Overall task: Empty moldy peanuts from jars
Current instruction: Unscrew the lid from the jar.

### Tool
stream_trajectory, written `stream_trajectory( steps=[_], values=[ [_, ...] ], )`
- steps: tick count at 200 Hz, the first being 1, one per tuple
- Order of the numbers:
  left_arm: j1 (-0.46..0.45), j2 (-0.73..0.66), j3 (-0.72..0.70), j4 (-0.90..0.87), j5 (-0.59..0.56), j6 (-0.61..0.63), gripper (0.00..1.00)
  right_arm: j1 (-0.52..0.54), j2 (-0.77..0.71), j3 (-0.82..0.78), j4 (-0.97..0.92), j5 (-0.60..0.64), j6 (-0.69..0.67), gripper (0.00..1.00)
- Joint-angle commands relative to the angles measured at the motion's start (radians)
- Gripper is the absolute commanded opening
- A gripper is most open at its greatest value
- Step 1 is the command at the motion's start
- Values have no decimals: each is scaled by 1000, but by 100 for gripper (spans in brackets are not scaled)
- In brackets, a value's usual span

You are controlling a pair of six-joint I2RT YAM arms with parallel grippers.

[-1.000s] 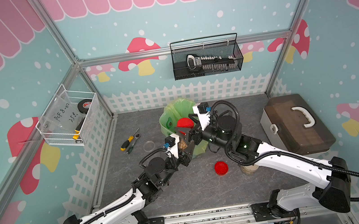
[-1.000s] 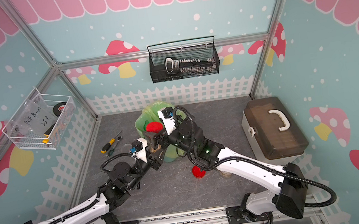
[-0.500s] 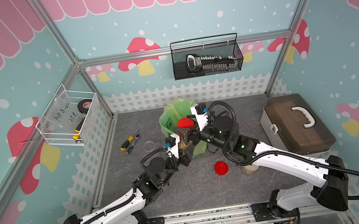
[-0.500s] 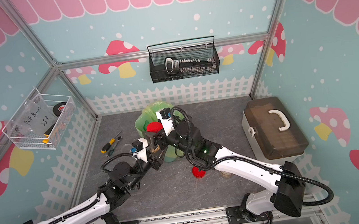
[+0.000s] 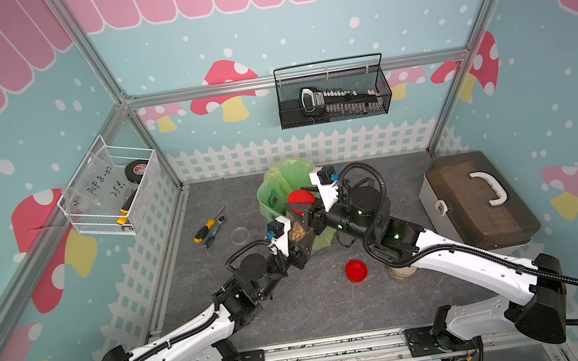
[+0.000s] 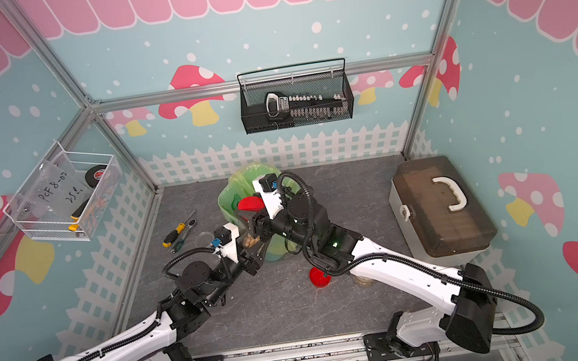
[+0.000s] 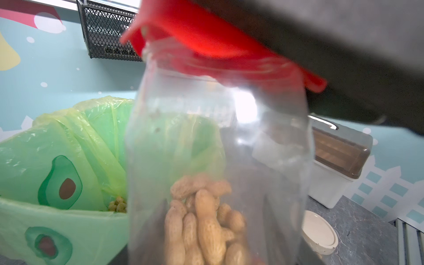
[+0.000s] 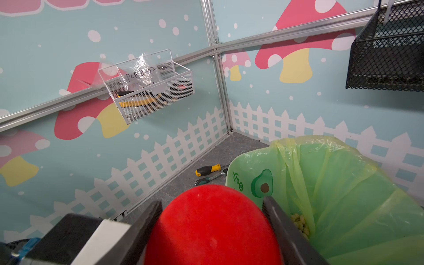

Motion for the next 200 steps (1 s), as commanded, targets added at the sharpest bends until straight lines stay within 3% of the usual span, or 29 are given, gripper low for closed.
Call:
stream_trajectory(
  steps=[1,41,99,149,200],
  values=[
    [4,-27,-2,17,-4,-4,38,-12,-23,26,-75,-110,-39,58],
    [4,-48,1,4,33,-11,38,-102,23,51,-88,-379,22,57],
    [4,-66,14,-26,99,-19,39,-176,51,30,12,-612,106,56],
    [5,-70,12,-27,101,-20,39,-193,48,24,14,-638,108,56],
    [4,-63,10,-23,98,-18,39,-194,-38,-60,111,-520,100,56]
  ],
)
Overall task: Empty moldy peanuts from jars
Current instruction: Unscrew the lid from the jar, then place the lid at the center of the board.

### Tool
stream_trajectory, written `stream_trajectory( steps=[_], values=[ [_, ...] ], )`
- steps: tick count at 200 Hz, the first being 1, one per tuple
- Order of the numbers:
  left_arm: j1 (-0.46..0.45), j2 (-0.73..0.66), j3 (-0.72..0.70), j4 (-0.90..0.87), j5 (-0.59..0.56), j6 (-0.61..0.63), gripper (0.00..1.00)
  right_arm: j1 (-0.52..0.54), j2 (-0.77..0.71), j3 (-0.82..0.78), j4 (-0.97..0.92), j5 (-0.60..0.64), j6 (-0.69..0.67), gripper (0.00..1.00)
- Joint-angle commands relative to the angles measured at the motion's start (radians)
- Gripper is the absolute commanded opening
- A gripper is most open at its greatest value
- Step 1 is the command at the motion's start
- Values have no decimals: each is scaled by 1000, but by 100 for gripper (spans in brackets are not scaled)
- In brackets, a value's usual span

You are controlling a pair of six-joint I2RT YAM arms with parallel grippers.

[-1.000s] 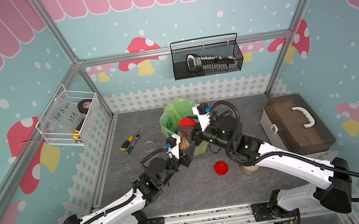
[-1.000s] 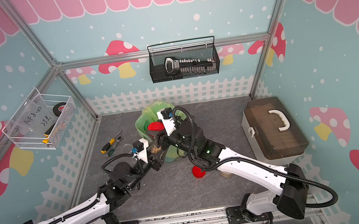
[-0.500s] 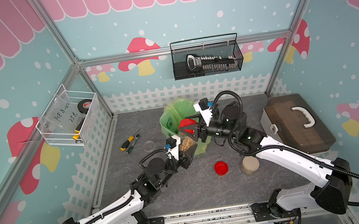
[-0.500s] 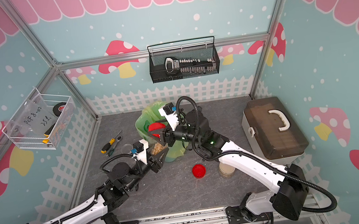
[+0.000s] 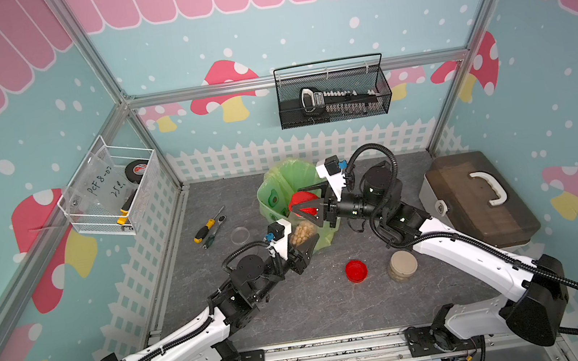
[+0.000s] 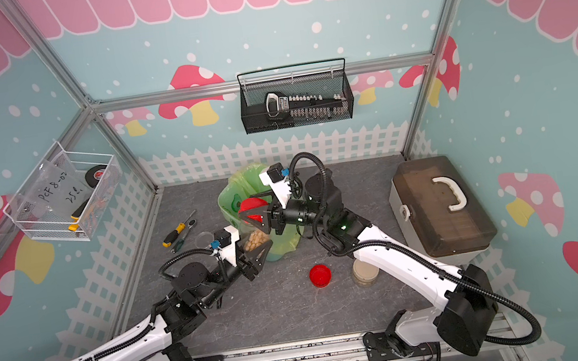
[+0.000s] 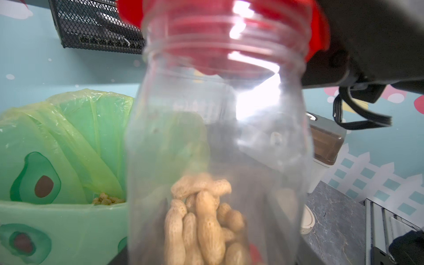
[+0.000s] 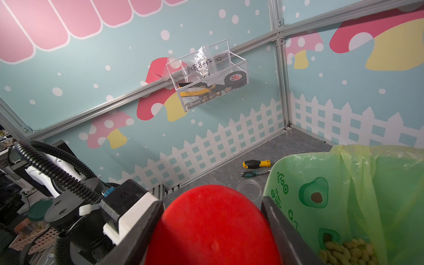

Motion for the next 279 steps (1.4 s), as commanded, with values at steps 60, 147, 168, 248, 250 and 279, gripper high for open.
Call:
stream_trajectory(
  steps=[60,147,168,248,250,279],
  values=[
    [2,-5,13,57,12,0,39,7,-119,-112,93,89,-13,56],
    [3,-28,-5,37,-69,21,39,5,-318,-191,-126,398,-161,55],
    [3,-35,-14,43,-94,25,39,2,-365,-198,-200,518,-201,55],
    [4,-36,-20,34,-128,42,39,-10,-447,-236,-329,669,-206,55],
    [5,-35,-20,32,-131,42,39,-10,-449,-239,-332,672,-205,55],
    [7,-34,-20,24,-134,48,39,-9,-484,-302,-401,729,-210,55]
  ],
)
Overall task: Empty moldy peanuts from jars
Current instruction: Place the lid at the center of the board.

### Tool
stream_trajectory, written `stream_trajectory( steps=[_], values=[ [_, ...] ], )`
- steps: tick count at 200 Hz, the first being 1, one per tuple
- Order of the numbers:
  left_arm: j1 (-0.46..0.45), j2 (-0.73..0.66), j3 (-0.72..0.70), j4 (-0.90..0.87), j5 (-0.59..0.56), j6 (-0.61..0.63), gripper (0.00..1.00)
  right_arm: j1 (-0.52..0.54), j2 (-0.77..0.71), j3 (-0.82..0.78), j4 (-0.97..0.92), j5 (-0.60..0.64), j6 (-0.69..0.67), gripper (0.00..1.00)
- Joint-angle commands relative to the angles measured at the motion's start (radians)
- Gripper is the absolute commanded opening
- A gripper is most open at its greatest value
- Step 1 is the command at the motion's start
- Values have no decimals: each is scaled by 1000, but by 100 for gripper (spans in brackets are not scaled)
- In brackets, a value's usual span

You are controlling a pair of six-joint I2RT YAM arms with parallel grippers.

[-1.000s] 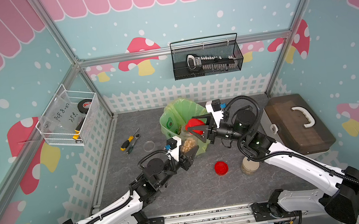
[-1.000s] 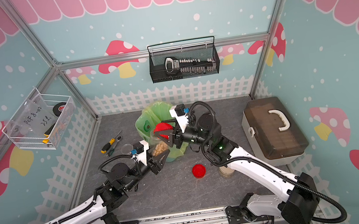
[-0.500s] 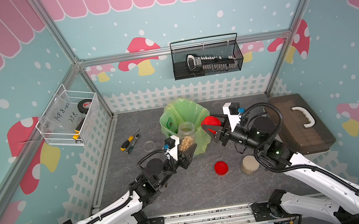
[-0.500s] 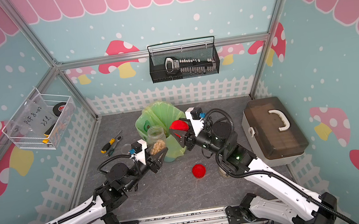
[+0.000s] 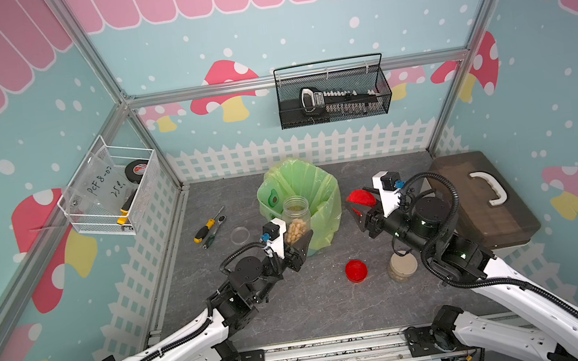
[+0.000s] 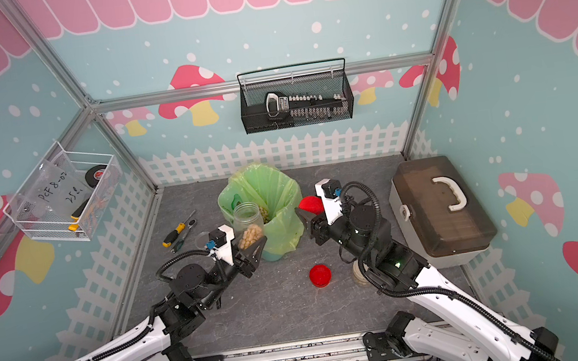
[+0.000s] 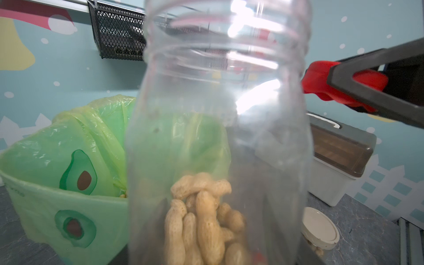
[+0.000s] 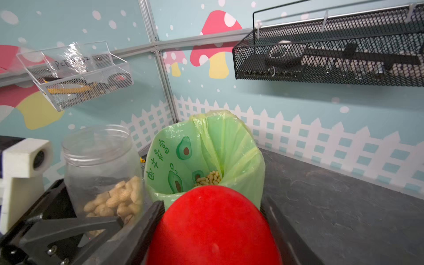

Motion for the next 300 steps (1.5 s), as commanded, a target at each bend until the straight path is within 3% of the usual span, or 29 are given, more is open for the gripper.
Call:
stream_trajectory(
  steps=[1,47,116,230,300],
  values=[
    [7,-16,-6,15,-21,24,39,-7,-34,-53,-81,76,-17,55],
    [7,-10,-2,9,-23,28,39,-28,-36,-145,-136,137,-3,55],
    [6,-25,-9,-2,-32,31,39,-94,149,-204,-127,101,21,56],
    [7,-13,-4,-9,-33,34,39,-187,476,-297,111,-37,63,60],
    [7,-7,-3,-7,-32,35,39,-195,524,-320,150,-30,64,73]
  ],
)
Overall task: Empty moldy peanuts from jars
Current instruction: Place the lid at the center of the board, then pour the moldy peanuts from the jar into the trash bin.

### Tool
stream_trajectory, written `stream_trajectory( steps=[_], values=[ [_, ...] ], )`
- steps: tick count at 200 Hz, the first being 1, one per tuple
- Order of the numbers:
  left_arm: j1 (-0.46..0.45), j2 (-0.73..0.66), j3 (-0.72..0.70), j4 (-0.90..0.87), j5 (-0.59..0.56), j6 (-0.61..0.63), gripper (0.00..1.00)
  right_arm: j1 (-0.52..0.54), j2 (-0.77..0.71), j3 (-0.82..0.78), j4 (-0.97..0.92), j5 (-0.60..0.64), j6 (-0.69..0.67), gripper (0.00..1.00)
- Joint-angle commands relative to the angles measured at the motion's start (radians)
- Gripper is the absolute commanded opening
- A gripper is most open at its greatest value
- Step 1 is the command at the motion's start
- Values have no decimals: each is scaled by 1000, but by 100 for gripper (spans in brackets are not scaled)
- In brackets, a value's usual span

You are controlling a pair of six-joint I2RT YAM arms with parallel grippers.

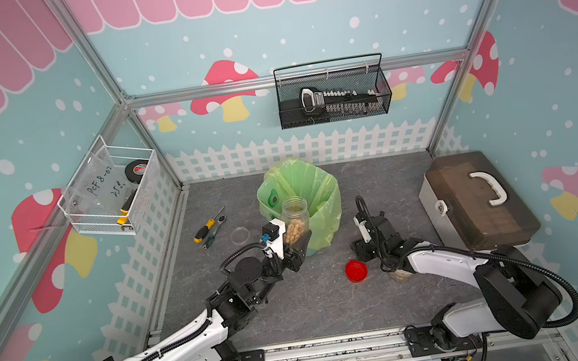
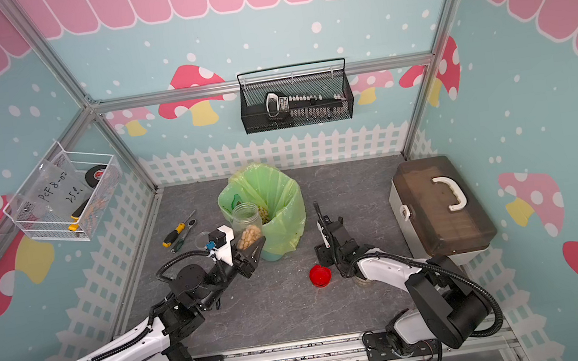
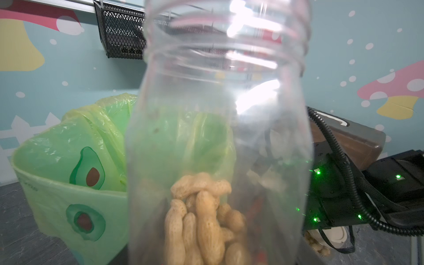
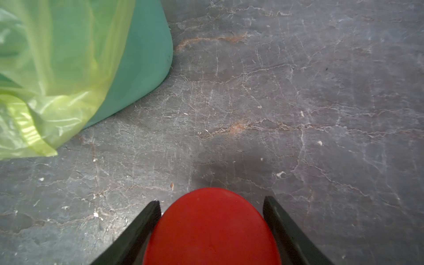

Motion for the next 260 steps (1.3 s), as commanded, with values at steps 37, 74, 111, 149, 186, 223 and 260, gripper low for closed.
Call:
stream_trajectory(
  steps=[37,74,111,149,186,223,260],
  values=[
    [7,2,4,4,-12,27,39,-6,-11,-21,36,9,4,81],
    [7,5,4,3,-10,26,39,-6,-49,-23,30,-5,7,82],
    [7,9,6,4,-7,24,39,-6,-119,-31,14,-5,12,81],
    [7,19,12,0,-3,20,39,-6,-223,-26,31,-77,36,79],
    [7,29,18,-2,-5,17,39,-5,-286,-52,216,-73,29,78],
    [7,42,41,-36,-11,11,39,-9,-228,-51,300,82,-77,85],
    [7,42,123,-174,-33,1,39,-32,-277,-135,389,83,-63,98]
  ],
)
